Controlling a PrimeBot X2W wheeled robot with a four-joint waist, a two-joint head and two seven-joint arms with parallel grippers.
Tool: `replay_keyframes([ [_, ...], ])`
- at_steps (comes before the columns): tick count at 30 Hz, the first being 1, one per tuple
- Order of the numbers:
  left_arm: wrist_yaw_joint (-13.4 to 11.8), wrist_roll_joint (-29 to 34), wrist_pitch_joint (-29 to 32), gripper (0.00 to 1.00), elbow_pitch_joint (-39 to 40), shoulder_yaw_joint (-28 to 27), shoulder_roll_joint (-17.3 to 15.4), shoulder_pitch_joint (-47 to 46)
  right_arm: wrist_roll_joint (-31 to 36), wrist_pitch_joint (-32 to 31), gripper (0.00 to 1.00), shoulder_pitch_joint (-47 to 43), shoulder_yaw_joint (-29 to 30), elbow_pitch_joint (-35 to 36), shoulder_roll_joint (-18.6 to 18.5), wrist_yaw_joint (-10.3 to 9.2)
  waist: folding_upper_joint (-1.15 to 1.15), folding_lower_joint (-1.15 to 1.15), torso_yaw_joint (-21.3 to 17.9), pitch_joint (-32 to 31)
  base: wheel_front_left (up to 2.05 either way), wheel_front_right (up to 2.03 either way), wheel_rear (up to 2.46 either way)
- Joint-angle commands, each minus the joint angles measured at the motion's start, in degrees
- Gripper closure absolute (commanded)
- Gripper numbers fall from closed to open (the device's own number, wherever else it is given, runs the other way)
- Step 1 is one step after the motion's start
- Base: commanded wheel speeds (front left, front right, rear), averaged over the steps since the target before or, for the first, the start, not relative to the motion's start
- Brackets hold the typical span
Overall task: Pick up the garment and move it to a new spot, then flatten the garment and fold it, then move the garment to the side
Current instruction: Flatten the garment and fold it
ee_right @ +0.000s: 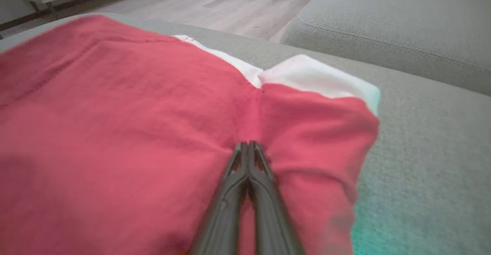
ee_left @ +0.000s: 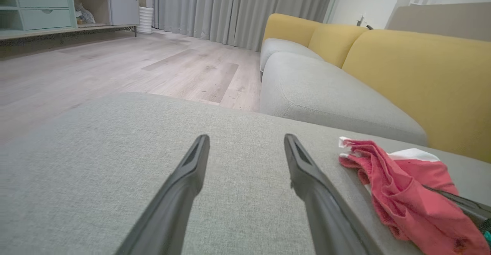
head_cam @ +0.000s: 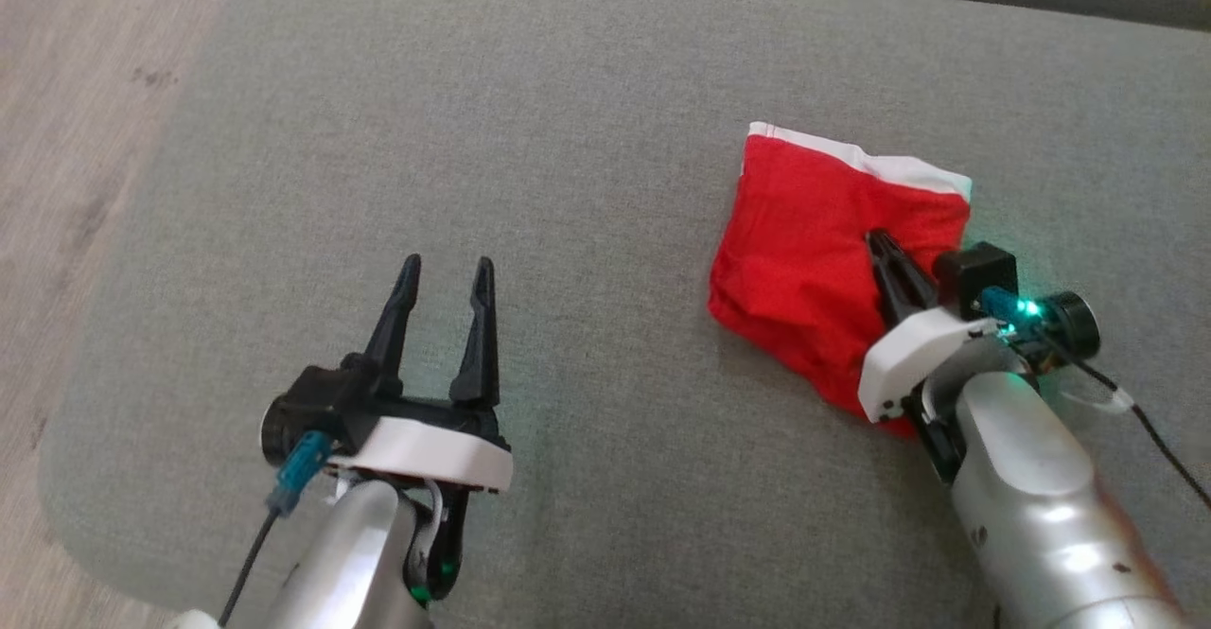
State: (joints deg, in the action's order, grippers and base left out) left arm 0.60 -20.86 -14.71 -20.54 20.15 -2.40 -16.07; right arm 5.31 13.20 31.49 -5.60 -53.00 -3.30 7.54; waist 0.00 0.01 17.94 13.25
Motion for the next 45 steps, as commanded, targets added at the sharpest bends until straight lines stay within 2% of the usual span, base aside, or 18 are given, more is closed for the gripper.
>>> replay_keyframes([
  [1, -0.5, -1.2, -0.3, 0.0, 1.4, -2.1, -0.5, -1.7, -1.6, 0.9, 1.0, 2.7, -3.1, 0.5, 0.4, -0.05, 0.0, -0.01, -0.2, -0.4, 0.0, 0.0, 0.0],
  [10, -0.5, -1.4, -0.3, 0.0, 1.4, -1.9, -0.5, -1.9, -10.3, 1.8, 1.0, 5.2, -15.0, 7.4, 0.4, -0.05, 0.0, -0.01, -0.1, -0.9, 0.0, 0.0, 0.0],
  [14, -0.5, -1.7, -0.3, 0.0, 1.5, -1.3, -0.5, -1.9, -12.3, 1.4, 1.0, 4.8, -20.5, 4.4, 0.4, -0.05, 0.0, -0.01, 0.8, -0.6, 0.0, 0.0, 0.0],
  [19, -0.5, -1.6, -0.3, 0.0, 1.1, -1.5, -0.5, -1.8, -16.0, -3.3, 1.0, 3.8, -27.3, -0.7, 0.4, -0.05, 0.0, -0.01, 1.3, -0.7, 0.0, 0.0, 0.0],
  [25, -0.7, -1.2, -0.3, 0.0, 0.6, -2.4, -0.5, -1.5, -19.5, -2.5, 1.0, 3.7, -30.5, -1.8, 0.4, -0.05, 0.0, -0.01, 0.3, -1.7, 0.0, 0.0, 0.0],
  [29, -0.6, -0.7, -0.3, 0.0, 0.4, -3.1, -0.5, -1.1, -20.9, 0.4, 1.0, 4.6, -27.8, -1.7, 0.4, -0.05, 0.0, -0.01, -1.5, -3.1, 0.0, 0.0, 0.0],
  [33, -0.6, 0.1, -0.3, 0.0, 0.6, -4.5, -0.5, -0.4, -19.9, 1.7, 1.0, 4.2, -20.9, 1.0, 0.4, -0.05, 0.0, -0.01, -3.9, -4.9, 0.0, 0.0, 0.0],
  [40, -0.2, 1.4, -0.3, 0.0, 1.0, -6.8, -0.5, 1.4, -11.1, 1.8, 1.0, -5.6, -3.3, 16.3, 0.4, -0.05, 0.0, -0.01, -8.4, -7.9, 0.0, 0.0, 0.0],
  [45, 0.0, 1.8, -0.3, 0.0, 1.1, -7.4, -0.5, 2.8, -9.5, 1.8, 1.0, -14.2, 2.7, 24.5, 0.4, -0.05, 0.0, -0.01, -10.5, -9.6, 0.0, 0.0, 0.0],
])
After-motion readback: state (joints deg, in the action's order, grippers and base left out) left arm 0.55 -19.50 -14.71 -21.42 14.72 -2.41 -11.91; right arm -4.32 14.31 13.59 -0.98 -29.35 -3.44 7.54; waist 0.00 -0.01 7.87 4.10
